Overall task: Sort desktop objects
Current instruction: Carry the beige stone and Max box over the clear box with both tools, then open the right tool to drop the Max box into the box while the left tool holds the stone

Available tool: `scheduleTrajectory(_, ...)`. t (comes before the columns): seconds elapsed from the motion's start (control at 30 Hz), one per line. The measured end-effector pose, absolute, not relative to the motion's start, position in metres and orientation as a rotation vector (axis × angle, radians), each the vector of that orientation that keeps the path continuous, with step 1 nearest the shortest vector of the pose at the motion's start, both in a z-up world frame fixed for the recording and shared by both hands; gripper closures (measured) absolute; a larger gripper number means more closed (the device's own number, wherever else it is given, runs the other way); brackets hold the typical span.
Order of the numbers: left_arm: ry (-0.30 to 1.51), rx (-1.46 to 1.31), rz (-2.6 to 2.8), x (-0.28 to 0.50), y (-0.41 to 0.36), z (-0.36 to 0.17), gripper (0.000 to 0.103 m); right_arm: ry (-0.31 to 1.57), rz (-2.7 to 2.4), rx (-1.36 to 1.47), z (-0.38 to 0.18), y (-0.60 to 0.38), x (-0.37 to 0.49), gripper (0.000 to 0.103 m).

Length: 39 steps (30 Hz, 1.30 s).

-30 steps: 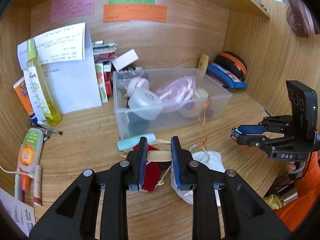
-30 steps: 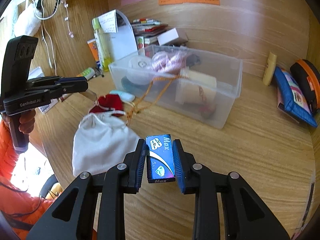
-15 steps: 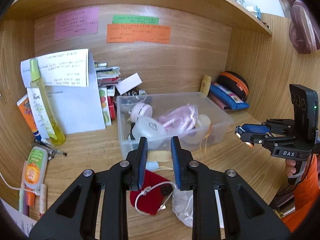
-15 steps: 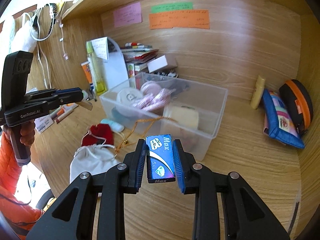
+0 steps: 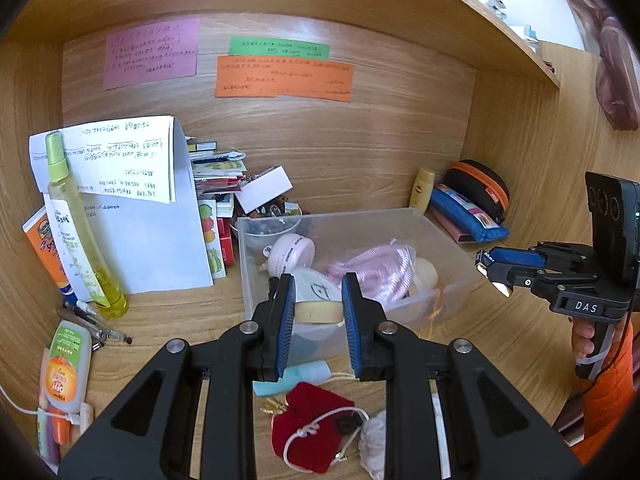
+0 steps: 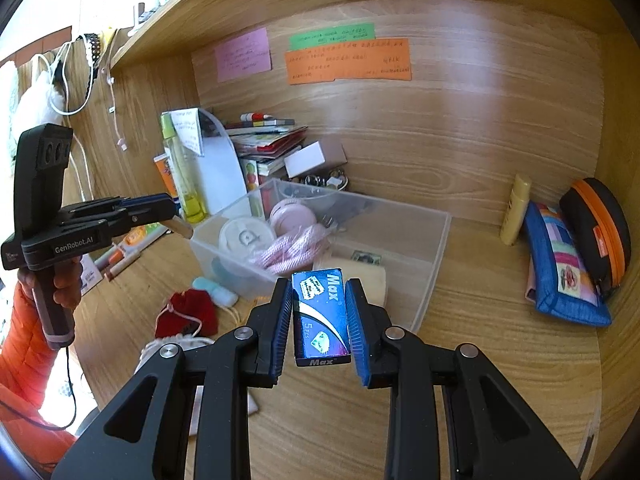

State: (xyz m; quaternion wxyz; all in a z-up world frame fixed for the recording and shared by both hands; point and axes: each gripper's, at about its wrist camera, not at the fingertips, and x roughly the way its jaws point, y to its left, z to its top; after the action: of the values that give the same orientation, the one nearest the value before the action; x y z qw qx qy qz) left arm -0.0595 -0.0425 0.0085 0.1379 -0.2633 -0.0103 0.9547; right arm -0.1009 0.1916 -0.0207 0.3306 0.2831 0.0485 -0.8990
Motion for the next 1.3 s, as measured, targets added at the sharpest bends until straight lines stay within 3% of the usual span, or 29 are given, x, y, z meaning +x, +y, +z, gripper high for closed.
scheduleTrajectory(1.3,-0.045,-0.912,2.711,-0.112,-0.039,-0.043,0.080,0.061,-2.327,0.889,-0.055,0.182,-0.163,0.078)
